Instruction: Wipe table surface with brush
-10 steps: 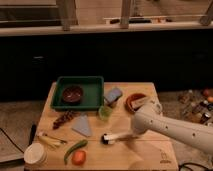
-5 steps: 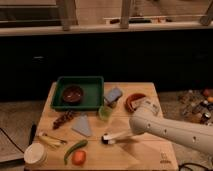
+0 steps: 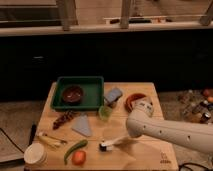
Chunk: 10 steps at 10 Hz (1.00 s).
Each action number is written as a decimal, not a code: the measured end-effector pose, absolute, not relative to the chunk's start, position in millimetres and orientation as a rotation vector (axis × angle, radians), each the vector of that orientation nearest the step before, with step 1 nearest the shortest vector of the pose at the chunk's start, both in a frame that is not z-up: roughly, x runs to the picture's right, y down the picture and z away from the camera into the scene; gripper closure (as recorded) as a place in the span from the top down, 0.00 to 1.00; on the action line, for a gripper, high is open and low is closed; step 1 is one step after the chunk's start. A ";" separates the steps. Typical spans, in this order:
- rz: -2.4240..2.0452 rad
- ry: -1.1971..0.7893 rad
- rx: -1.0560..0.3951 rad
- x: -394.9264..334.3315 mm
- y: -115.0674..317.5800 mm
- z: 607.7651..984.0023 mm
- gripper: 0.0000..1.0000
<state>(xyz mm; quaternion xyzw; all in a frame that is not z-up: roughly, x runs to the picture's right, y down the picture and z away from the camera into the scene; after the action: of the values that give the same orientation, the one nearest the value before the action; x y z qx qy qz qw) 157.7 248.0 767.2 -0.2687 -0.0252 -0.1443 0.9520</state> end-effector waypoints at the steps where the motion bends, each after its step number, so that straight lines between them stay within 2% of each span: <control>1: -0.288 -0.040 -0.547 165.5 247.4 765.7 0.00; 3: -0.257 0.009 -0.540 198.9 239.5 760.2 0.00; 6: -0.196 0.070 -0.504 235.4 202.9 760.4 0.00; 10: -0.230 0.023 -0.493 206.9 182.7 782.1 0.00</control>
<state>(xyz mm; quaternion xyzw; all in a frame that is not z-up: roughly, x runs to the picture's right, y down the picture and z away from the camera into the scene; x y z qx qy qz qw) 206.9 182.7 782.1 -0.2437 0.0113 -0.1136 0.9631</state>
